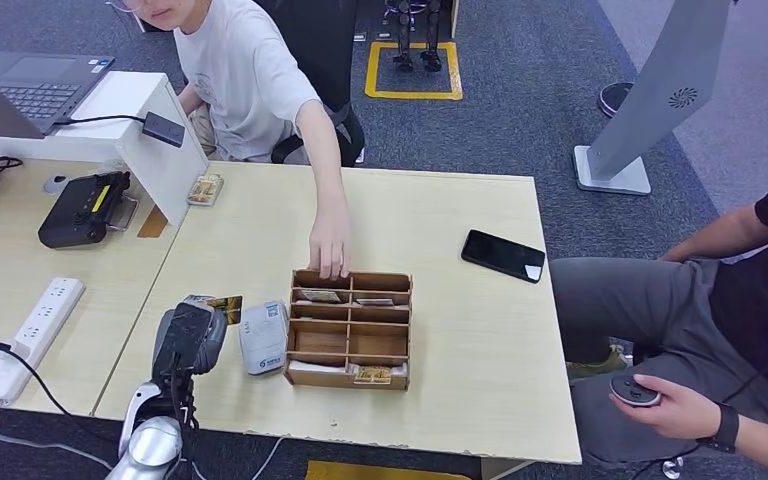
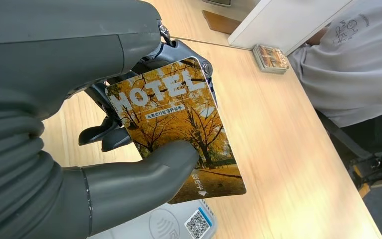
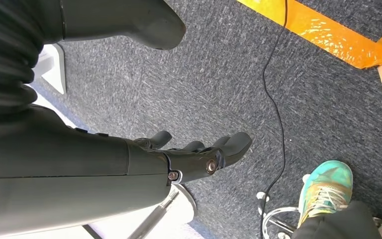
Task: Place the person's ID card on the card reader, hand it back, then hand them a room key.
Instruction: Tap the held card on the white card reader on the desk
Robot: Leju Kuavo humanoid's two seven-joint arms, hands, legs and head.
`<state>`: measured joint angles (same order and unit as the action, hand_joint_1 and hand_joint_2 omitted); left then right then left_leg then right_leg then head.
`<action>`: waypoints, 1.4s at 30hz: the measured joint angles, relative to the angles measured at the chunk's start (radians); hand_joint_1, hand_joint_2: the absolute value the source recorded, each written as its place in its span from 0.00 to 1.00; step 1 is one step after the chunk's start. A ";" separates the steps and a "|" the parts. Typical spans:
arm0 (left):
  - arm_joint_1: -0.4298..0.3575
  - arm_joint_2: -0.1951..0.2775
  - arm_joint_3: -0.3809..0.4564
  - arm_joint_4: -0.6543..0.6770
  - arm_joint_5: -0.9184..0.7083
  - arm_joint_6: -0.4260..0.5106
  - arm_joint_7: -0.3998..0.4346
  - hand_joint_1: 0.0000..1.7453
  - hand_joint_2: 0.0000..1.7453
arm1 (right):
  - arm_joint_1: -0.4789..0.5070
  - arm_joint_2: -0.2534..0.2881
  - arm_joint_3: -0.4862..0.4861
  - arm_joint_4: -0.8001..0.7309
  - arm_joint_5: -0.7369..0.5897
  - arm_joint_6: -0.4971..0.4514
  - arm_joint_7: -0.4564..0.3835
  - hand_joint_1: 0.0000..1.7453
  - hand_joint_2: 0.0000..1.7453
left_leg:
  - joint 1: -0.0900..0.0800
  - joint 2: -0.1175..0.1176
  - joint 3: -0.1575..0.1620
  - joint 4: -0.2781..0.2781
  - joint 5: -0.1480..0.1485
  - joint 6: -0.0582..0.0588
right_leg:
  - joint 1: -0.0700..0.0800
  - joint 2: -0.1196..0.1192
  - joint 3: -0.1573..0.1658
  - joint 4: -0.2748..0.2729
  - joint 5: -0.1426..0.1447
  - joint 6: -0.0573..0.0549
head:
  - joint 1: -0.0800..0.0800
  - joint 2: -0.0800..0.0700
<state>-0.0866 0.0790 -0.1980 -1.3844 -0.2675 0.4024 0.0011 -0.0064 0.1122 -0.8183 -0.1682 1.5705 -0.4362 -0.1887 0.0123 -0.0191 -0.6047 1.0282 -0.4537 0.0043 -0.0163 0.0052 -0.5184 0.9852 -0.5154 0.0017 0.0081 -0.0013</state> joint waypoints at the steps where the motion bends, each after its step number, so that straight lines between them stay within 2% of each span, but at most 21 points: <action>1: 0.001 -0.002 0.000 0.003 -0.004 -0.005 0.002 1.00 1.00 | 0.000 0.000 0.001 0.000 0.000 0.001 0.001 0.00 1.00 | 0.000 0.000 0.000 0.000 0.000 0.000 | 0.000 0.000 0.000 0.000 0.000 0.000 | 0.000 0.000; 12: 0.034 -0.011 0.000 0.027 -0.038 -0.031 0.013 1.00 1.00 | 0.000 0.000 0.011 0.000 0.000 0.004 0.003 0.00 1.00 | 0.000 0.000 0.000 0.000 0.000 0.000 | 0.000 0.000 0.000 0.000 0.000 0.000 | 0.000 0.000; 30: 0.034 -0.017 0.002 0.086 -0.103 -0.035 0.040 1.00 1.00 | -0.004 0.002 0.023 0.001 0.000 0.011 0.005 0.00 1.00 | 0.000 0.000 0.000 0.000 0.000 0.000 | 0.000 0.000 0.000 0.000 0.000 0.000 | 0.000 0.000; 42: 0.028 -0.024 0.006 0.106 -0.066 -0.054 0.042 1.00 1.00 | -0.006 0.008 0.029 0.001 0.000 0.009 0.018 0.00 1.00 | 0.000 0.000 0.000 0.000 0.000 0.000 | 0.000 0.000 0.001 0.000 0.000 0.000 | 0.000 0.000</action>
<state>-0.0588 0.0551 -0.1921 -1.2783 -0.3333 0.3483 0.0430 -0.0123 0.1197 -0.7896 -0.1670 1.5704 -0.4275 -0.1708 0.0123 -0.0193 -0.6046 1.0282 -0.4537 0.0043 -0.0163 0.0051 -0.5179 0.9853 -0.5154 0.0017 0.0080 -0.0011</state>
